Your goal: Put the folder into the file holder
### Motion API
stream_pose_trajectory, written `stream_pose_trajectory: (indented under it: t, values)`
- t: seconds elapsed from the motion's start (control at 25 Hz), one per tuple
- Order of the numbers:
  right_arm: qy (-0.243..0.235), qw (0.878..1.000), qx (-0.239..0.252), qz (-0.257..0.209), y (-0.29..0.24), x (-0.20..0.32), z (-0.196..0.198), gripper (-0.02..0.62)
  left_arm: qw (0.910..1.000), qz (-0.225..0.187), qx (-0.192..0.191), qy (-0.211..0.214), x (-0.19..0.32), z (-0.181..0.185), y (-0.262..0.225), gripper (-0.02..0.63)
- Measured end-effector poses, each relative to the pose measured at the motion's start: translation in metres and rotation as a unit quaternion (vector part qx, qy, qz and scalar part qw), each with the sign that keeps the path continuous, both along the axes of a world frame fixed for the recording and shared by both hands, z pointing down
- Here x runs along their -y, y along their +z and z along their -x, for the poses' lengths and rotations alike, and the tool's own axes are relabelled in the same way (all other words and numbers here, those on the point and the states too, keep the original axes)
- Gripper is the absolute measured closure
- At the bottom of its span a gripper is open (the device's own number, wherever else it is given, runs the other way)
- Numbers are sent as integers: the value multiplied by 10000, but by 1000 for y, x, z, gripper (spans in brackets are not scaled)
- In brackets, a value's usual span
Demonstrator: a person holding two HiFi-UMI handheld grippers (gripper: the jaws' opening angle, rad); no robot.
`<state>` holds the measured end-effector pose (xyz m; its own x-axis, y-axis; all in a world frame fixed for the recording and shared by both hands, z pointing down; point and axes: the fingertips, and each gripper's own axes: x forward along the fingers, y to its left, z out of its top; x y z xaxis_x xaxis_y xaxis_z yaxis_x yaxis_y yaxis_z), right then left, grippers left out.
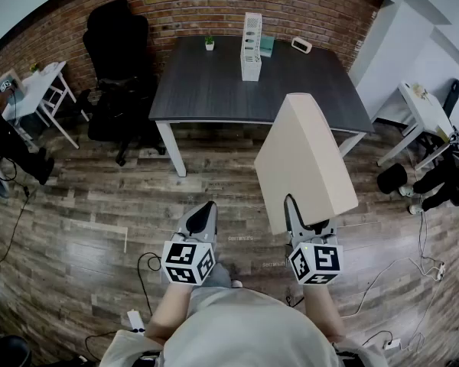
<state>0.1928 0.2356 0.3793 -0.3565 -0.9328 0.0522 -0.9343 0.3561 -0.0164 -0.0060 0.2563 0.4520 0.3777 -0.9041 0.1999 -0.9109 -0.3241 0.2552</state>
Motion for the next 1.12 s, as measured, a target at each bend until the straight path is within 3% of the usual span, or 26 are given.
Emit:
stream_pose_trajectory:
  t: [0.24, 0.6, 0.88, 0.92, 1.0, 1.12]
  values:
    - [71, 9999, 141, -53, 0, -33, -13, 330, 9998, -181, 51, 37, -26, -13, -16, 595]
    - [4, 9996, 149, -229, -10, -43, -19, 331, 9992, -368, 138, -39, -41, -19, -29, 595]
    - [-47, 9992, 274, -293, -14, -45, -20, 327, 9992, -406, -37, -29, -44, -16, -34, 592]
    - [-43, 9992, 280, -296, -14, -45, -20, 327, 9991, -411, -47, -23, -44, -16, -34, 582]
    - [-39, 9992, 268, -287, -14, -46, -22, 324, 9991, -421, -59, -3, -46, -17, -34, 503]
    - [-62, 9992, 278, -292, -13, -48, -24, 324, 9989, -468, -83, 36, -47, -19, -34, 474]
